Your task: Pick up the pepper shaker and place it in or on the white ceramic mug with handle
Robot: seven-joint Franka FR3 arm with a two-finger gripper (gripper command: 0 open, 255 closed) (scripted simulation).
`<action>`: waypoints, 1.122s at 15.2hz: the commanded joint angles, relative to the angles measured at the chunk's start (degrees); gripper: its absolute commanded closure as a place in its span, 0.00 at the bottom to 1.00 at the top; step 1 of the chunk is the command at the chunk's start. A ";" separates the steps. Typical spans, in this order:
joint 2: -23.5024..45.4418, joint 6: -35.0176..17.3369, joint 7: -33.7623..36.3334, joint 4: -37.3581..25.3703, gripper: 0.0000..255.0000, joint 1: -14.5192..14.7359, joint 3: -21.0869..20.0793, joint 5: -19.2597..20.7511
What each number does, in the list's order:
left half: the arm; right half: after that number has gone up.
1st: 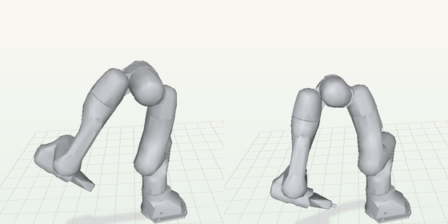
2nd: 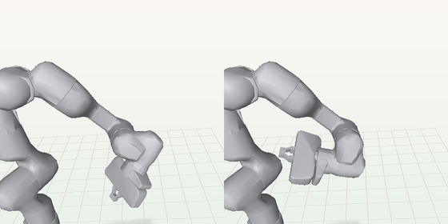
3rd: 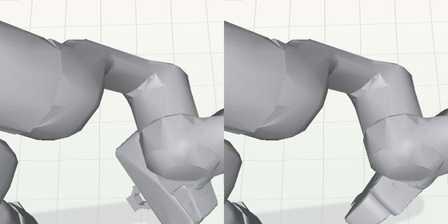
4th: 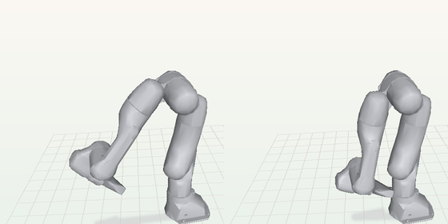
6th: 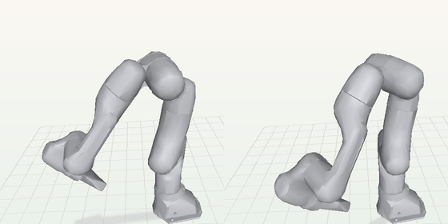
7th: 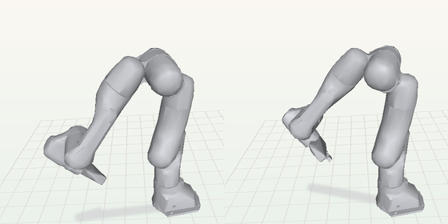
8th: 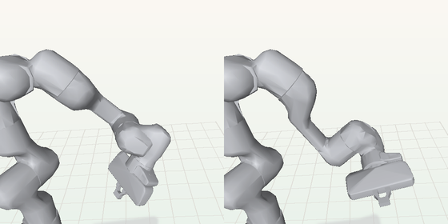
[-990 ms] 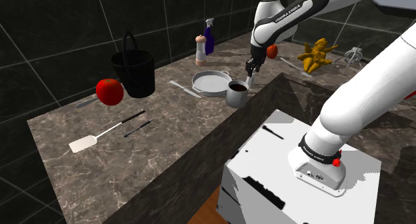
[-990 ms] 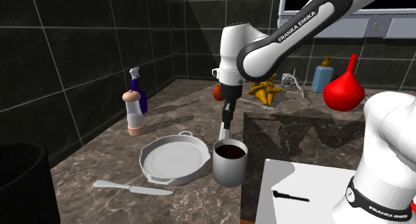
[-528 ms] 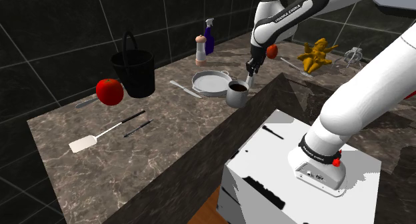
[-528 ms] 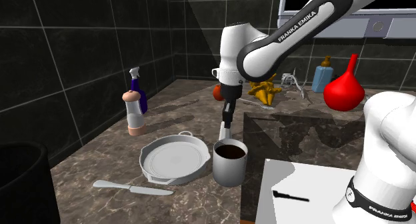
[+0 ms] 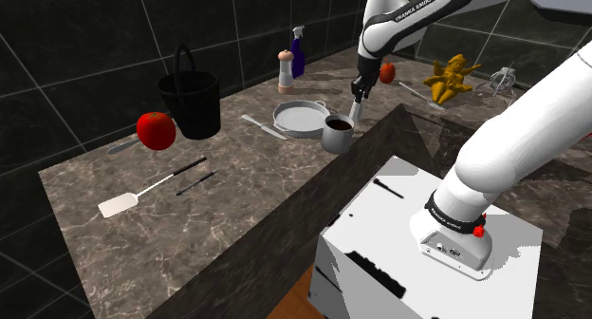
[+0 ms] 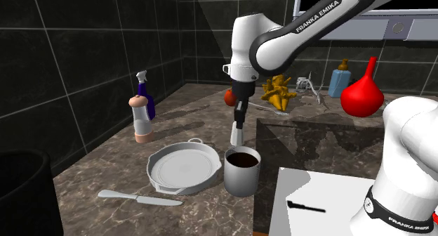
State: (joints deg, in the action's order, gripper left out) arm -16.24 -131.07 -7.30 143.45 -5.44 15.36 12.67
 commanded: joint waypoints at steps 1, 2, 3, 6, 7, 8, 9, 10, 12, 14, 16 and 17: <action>-1.08 1.80 -0.20 -0.73 1.00 -0.06 -0.09 0.00; -1.50 2.66 -0.25 -1.17 1.00 -0.04 -0.17 -0.04; -1.91 3.52 -0.31 -1.62 1.00 -0.03 -0.25 -0.07; -3.04 6.07 -0.48 -3.05 1.00 0.02 -0.49 -0.21; -3.38 6.91 -0.54 -3.55 1.00 0.04 -0.57 -0.25; -3.71 7.74 -0.60 -4.07 1.00 0.05 -0.65 -0.30; -4.02 8.58 -0.66 -4.59 1.00 0.07 -0.73 -0.35; -4.32 9.41 -0.72 -5.12 1.00 0.09 -0.81 -0.41; -4.87 11.05 -0.85 -6.23 1.00 0.13 -0.97 -0.51; -5.36 12.68 -0.98 -7.38 1.00 0.18 -1.12 -0.62; -5.78 14.29 -1.11 -8.57 1.00 0.22 -1.27 -0.74; -5.98 15.10 -1.18 -9.18 1.00 0.24 -1.34 -0.79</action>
State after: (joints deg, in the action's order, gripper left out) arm -21.88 -116.99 -8.53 134.91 -5.26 14.20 11.96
